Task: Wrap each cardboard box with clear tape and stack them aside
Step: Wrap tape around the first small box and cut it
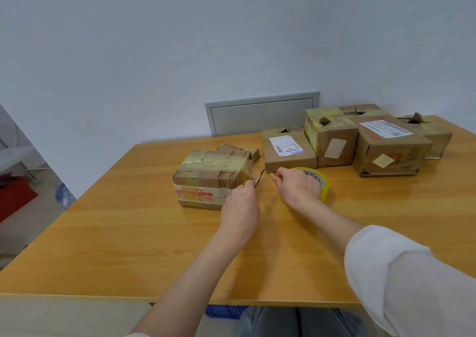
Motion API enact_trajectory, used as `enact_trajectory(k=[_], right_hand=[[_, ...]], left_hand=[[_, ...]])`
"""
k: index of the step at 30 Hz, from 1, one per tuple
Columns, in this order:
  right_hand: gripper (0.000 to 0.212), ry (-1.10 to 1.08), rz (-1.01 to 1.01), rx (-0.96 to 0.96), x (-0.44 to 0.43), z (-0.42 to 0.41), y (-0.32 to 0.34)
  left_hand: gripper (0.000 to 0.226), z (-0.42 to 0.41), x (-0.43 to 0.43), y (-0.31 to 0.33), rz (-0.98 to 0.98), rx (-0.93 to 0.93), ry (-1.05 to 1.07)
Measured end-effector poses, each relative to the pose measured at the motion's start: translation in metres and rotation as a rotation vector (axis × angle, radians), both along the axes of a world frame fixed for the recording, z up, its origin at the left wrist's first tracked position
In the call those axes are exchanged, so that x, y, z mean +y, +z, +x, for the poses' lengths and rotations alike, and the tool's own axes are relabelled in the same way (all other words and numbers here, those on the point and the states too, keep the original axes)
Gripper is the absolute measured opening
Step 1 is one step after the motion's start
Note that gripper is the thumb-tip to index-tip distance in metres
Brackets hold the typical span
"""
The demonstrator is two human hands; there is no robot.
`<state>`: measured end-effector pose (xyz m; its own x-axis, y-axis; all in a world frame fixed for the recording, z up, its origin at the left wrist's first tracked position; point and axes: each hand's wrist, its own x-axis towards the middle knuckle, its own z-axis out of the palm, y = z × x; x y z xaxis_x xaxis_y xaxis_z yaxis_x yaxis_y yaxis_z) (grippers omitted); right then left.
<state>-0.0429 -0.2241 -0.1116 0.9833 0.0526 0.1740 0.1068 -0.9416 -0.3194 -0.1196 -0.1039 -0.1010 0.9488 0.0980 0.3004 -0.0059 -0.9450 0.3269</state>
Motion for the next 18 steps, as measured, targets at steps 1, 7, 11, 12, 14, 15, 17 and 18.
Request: enact_trajectory(k=[1, 7, 11, 12, 14, 15, 17, 18], right_hand=[[0.032, 0.001, -0.003, -0.003, 0.0002, -0.0005, 0.0001], [0.031, -0.005, -0.013, -0.013, 0.0001, -0.0014, 0.0008], [0.031, 0.0, -0.023, -0.019, 0.0005, -0.0025, -0.0011], [0.031, -0.001, -0.014, -0.015, 0.0002, -0.0019, -0.0011], [0.03, -0.008, 0.001, -0.008, -0.0002, -0.0004, -0.0001], [0.03, -0.009, 0.003, -0.008, -0.0002, -0.0001, 0.0004], [0.03, -0.007, 0.004, -0.013, 0.0001, -0.0008, 0.0001], [0.03, -0.006, 0.0, -0.018, 0.0002, -0.0014, -0.0002]], left_hand=[[0.038, 0.0006, -0.0004, 0.0001, 0.005, 0.011, -0.002], [0.033, 0.0079, -0.0054, 0.001, 0.049, 0.076, 0.013], [0.03, 0.0074, -0.0054, 0.0004, 0.043, 0.075, 0.029], [0.03, 0.0067, -0.0056, 0.0001, 0.038, 0.066, 0.027], [0.03, 0.0054, -0.0054, -0.0007, 0.026, 0.046, 0.023], [0.029, 0.0047, -0.0051, -0.001, 0.022, 0.041, 0.023], [0.028, 0.0036, -0.0041, -0.0007, 0.022, 0.045, 0.034], [0.027, 0.0034, -0.0037, -0.0005, 0.023, 0.05, 0.037]])
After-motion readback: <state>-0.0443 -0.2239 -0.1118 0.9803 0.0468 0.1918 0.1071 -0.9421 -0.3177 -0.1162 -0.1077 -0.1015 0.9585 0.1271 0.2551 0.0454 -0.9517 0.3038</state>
